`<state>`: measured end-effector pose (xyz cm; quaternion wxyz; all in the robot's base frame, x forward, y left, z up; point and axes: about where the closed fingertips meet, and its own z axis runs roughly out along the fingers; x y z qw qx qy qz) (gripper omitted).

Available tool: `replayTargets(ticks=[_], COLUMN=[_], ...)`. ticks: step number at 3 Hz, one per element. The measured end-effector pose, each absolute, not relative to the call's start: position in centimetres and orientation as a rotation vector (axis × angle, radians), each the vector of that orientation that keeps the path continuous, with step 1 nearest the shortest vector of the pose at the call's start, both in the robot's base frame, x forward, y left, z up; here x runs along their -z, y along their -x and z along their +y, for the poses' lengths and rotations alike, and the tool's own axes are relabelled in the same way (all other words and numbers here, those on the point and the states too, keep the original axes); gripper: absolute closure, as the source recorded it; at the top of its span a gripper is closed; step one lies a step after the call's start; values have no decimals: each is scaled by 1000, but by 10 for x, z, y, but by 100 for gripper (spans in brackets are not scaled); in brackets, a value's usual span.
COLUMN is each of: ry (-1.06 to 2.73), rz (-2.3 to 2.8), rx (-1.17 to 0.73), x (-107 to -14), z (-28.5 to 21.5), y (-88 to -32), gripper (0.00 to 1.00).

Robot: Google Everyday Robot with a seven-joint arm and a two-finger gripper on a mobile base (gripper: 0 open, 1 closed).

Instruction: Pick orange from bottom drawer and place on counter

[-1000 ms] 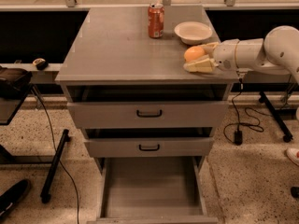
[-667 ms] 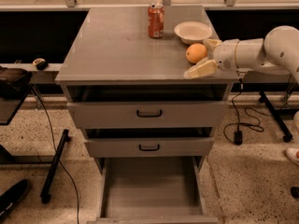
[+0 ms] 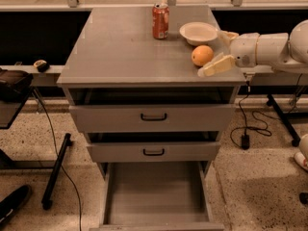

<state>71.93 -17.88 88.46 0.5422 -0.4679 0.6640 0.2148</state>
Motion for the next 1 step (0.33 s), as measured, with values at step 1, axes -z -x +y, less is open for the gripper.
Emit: replayTargets(ticks=[1], ry=[1111], rz=[1577], rx=[-510], x=[-885], z=[-179], y=[-719], gripper=[0])
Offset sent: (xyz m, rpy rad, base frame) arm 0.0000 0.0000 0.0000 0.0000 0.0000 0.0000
